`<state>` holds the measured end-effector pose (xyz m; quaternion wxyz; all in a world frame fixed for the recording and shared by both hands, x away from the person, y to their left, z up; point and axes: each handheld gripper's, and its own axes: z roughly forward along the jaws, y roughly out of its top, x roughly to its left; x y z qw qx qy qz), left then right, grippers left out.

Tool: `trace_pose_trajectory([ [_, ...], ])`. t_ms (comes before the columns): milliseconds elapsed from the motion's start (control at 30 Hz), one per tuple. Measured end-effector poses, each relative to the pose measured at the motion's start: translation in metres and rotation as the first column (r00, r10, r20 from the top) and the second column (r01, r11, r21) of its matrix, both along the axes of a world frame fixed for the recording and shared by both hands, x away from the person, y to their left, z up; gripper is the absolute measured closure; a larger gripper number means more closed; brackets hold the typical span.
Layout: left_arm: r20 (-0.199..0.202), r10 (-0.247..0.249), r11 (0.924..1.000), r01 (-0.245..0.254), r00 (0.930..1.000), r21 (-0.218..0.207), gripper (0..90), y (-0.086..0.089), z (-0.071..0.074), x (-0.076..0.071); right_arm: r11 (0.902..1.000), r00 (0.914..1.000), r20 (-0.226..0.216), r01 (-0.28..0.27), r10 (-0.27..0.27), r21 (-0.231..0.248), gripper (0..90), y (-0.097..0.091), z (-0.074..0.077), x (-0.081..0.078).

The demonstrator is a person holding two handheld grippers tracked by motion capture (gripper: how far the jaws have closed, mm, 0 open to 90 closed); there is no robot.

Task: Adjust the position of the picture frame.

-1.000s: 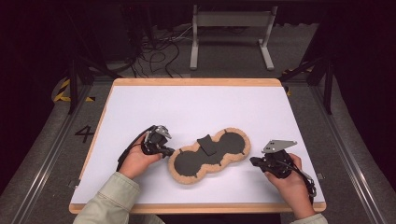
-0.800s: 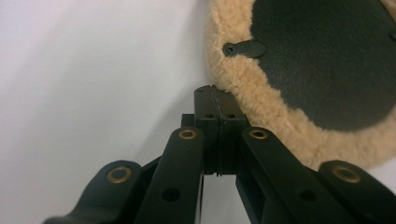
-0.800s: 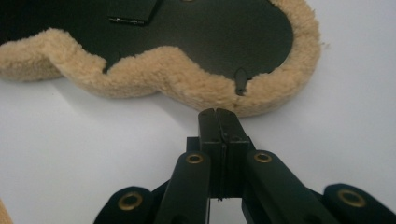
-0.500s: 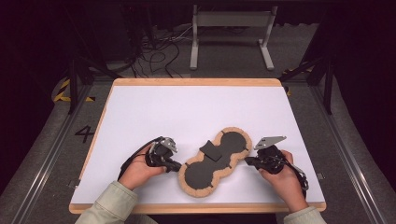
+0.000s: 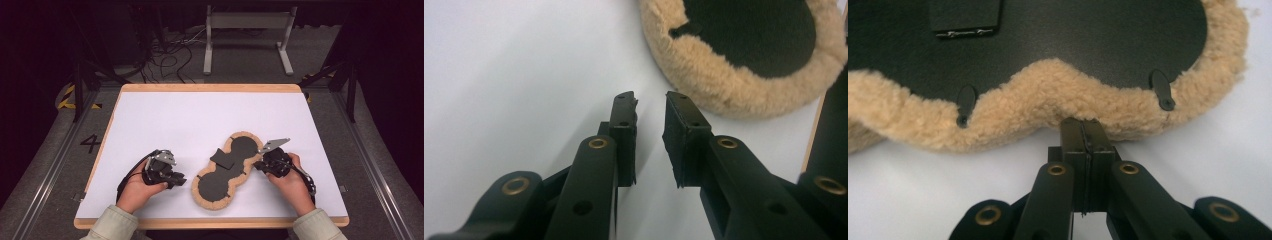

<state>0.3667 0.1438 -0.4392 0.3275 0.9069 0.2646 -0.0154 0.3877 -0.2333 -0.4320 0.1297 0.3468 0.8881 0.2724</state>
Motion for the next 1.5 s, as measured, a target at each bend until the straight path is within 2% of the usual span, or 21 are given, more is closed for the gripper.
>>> trace_pose_trajectory([
  [133, -0.003, 0.024, 0.9996, -0.024, 0.9997, -0.012, 75.7, 0.010, 0.001, -0.007, 1.0000, 0.9998, 0.017, -0.005, 0.005, -0.007, 90.0, 0.012, -0.002, 0.016],
  [167, 0.018, 0.028, 0.9995, -0.028, 0.9994, -0.015, 75.7, 0.011, 0.001, -0.007, 1.0000, 0.9998, 0.017, -0.007, 0.006, 0.001, 90.0, 0.014, -0.003, 0.020],
  [233, 0.002, 0.033, 0.9994, -0.033, 0.9995, -0.014, 75.6, 0.014, 0.002, -0.013, 0.9998, 0.9998, 0.018, -0.002, 0.002, 0.018, 90.0, 0.018, -0.005, 0.026],
  [333, 0.032, 0.012, 0.9999, -0.012, 0.9994, -0.009, 75.4, 0.014, 0.001, -0.019, 0.9999, 0.9999, 0.015, 0.005, -0.005, 0.010, 90.0, 0.027, -0.004, 0.034],
  [467, 0.025, 0.014, 0.9999, -0.014, 0.9996, 0.002, 75.4, 0.013, 0.000, -0.028, 0.9999, 0.9995, 0.031, 0.011, -0.011, 0.004, 90.0, 0.042, -0.005, 0.044],
  [533, 0.042, 0.014, 0.9999, -0.014, 0.9990, 0.005, 75.4, 0.014, -0.001, -0.030, 0.9999, 0.9993, 0.037, 0.011, -0.011, -0.003, 90.0, 0.047, -0.005, 0.047],
  [567, 0.015, 0.023, 0.9997, -0.023, 0.9996, 0.000, 75.5, 0.014, -0.001, -0.032, 1.0000, 0.9992, 0.039, 0.009, -0.009, -0.001, 90.0, 0.050, -0.006, 0.049],
  [600, 0.044, 0.020, 0.9998, -0.020, 0.9988, -0.001, 75.5, 0.016, -0.002, -0.031, 0.9999, 0.9990, 0.043, 0.011, -0.011, -0.002, 90.0, 0.054, -0.006, 0.051],
  [633, 0.044, 0.020, 0.9998, -0.020, 0.9988, -0.001, 75.6, 0.016, -0.002, -0.031, 1.0000, 0.9988, 0.048, -0.003, 0.003, -0.004, 90.0, 0.058, -0.006, 0.054],
  [667, 0.021, 0.028, 0.9996, -0.028, 0.9994, -0.007, 75.6, 0.017, -0.002, -0.033, 0.9999, 0.9989, 0.045, -0.009, 0.008, 0.008, 90.0, 0.061, -0.006, 0.055],
  [733, 0.003, 0.033, 0.9994, -0.033, 0.9995, -0.010, 75.6, 0.017, -0.003, -0.034, 0.9998, 0.9987, 0.048, -0.017, 0.016, 0.010, 90.0, 0.065, -0.007, 0.057],
  [833, 0.022, 0.020, 0.9998, -0.019, 0.9996, -0.004, 75.7, 0.014, -0.005, -0.032, 0.9988, 0.9972, 0.061, -0.044, 0.043, 0.019, 90.0, 0.072, -0.008, 0.060],
  [900, 0.004, 0.011, 0.9999, -0.011, 0.9999, -0.005, 75.7, 0.010, -0.005, -0.033, 0.9970, 0.9957, 0.066, -0.067, 0.064, 0.038, 90.0, 0.069, -0.009, 0.060],
  [967, 0.009, 0.004, 1.0000, -0.004, 1.0000, 0.000, 75.7, 0.006, -0.005, -0.030, 0.9944, 0.9964, 0.056, -0.067, 0.063, 0.081, 88.1, 0.062, -0.006, 0.059],
  [1033, 0.030, 0.000, 1.0000, -0.001, 0.9995, 0.005, 76.1, 0.003, -0.006, -0.028, 0.9955, 0.9960, 0.074, -0.055, 0.049, 0.077, 87.5, 0.056, -0.002, 0.055],
  [1100, 0.008, 0.002, 0.9999, -0.003, 1.0000, 0.015, 76.3, -0.001, -0.007, -0.028, 0.9967, 0.9955, 0.091, -0.033, 0.027, 0.074, 87.2, 0.048, 0.004, 0.050],
  [1167, 0.017, -0.010, 0.9997, 0.009, 0.9998, 0.023, 76.7, -0.007, -0.009, -0.026, 0.9962, 0.9948, 0.102, -0.015, 0.006, 0.086, 86.8, 0.035, 0.011, 0.042],
  [1400, 0.002, -0.101, 0.9947, 0.101, 0.9948, 0.017, 78.0, -0.030, -0.010, -0.024, 0.9949, 0.9917, 0.127, 0.010, -0.023, 0.101, 85.5, 0.016, 0.027, 0.026],
  [1433, 0.024, -0.110, 0.9938, 0.110, 0.9936, 0.019, 78.0, -0.033, -0.011, -0.023, 0.9948, 0.9911, 0.131, 0.011, -0.024, 0.102, 85.1, 0.014, 0.029, 0.024],
  [1467, 0.024, -0.110, 0.9938, 0.110, 0.9936, 0.019, 78.0, -0.033, -0.011, -0.023, 0.9948, 0.9911, 0.131, 0.011, -0.024, 0.102, 85.1, 0.014, 0.029, 0.024],
  [1500, 0.003, -0.127, 0.9919, 0.127, 0.9919, 0.012, 78.0, -0.037, -0.011, -0.022, 0.9948, 0.9911, 0.130, 0.012, -0.026, 0.101, 84.2, 0.013, 0.030, 0.022],
])
